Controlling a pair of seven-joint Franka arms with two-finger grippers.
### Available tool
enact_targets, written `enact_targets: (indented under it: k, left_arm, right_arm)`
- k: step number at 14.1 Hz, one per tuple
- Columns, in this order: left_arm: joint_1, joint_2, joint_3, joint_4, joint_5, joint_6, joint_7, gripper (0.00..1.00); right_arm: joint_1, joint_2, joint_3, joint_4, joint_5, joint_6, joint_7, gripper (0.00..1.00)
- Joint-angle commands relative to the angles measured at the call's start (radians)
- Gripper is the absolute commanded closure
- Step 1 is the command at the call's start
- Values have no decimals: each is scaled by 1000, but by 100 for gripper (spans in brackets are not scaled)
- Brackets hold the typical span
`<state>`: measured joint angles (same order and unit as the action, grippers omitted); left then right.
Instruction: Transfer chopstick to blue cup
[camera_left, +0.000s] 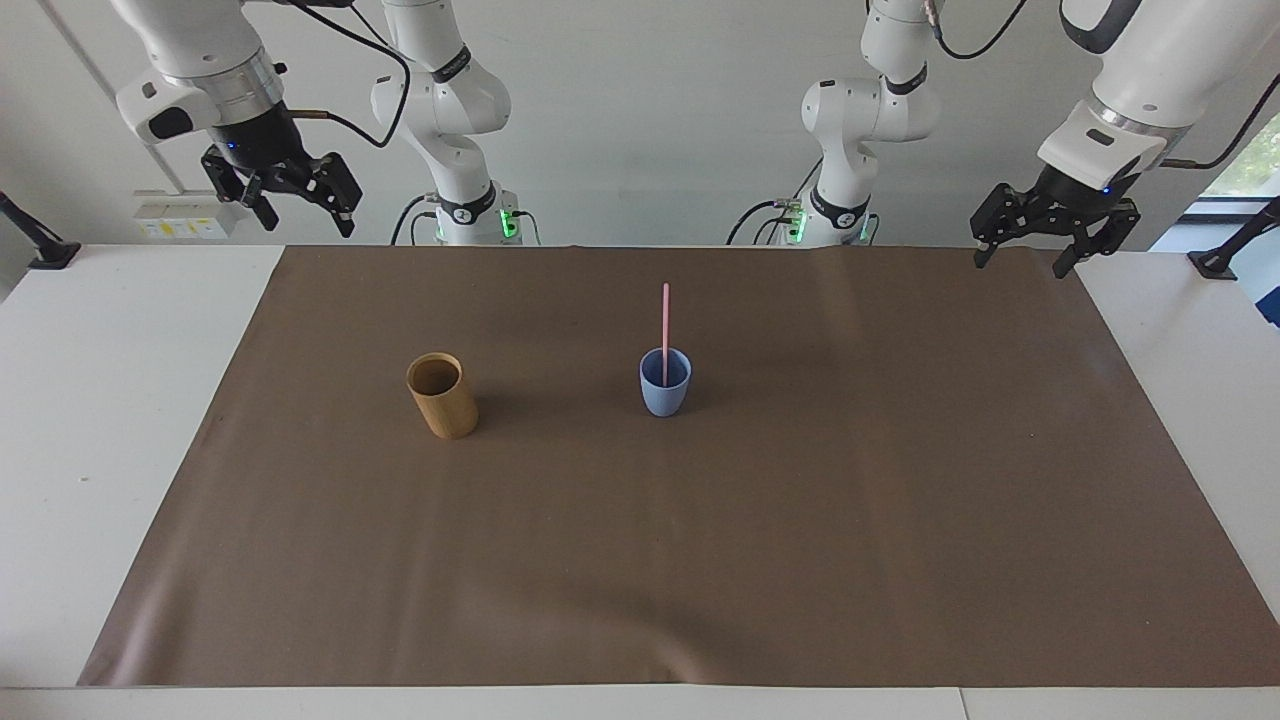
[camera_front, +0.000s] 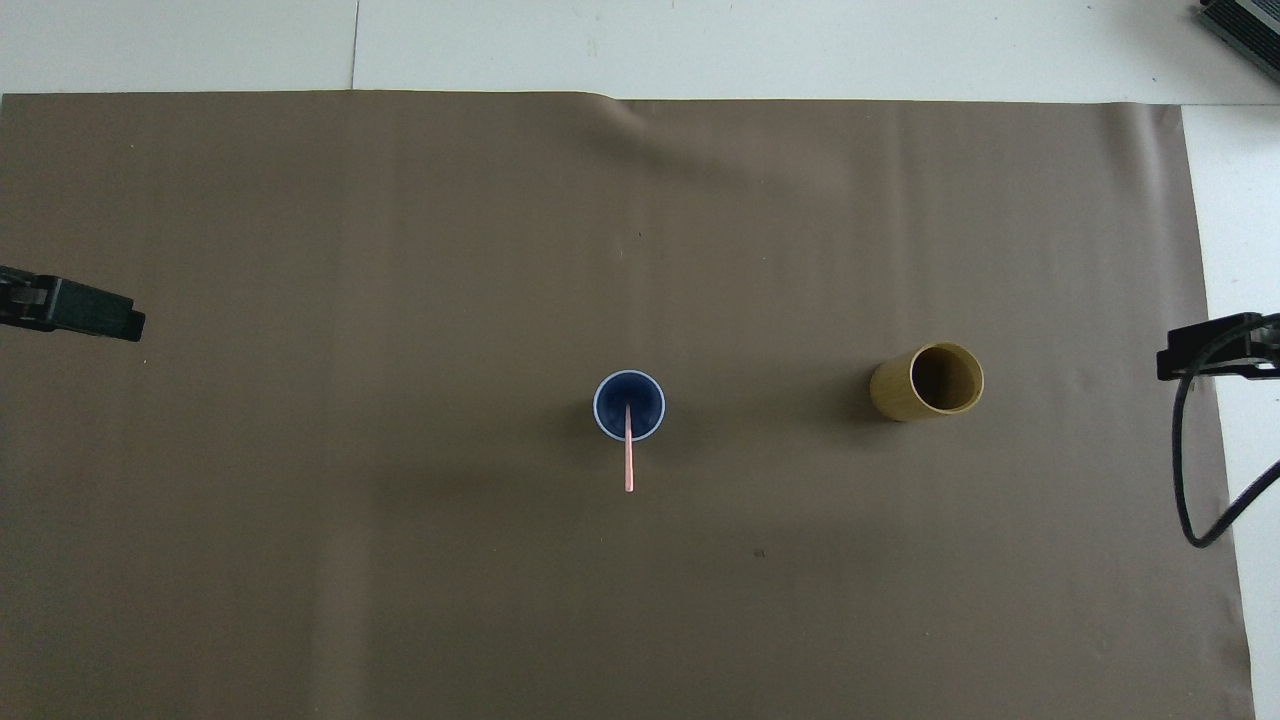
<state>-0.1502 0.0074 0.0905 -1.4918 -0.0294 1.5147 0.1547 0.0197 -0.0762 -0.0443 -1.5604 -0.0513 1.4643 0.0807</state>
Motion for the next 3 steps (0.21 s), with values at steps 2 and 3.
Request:
enact_targets:
  k: [2,3]
  left_arm:
    - [15,-26,-11,-28,9,-4,9,0]
    - [15,-26,-11,-28,9,-4,9,0]
  right_arm:
    - [-4,-17,9,-24,-9,24,-15,0]
    - [-4,-19,11,-29,-10,36,-13,0]
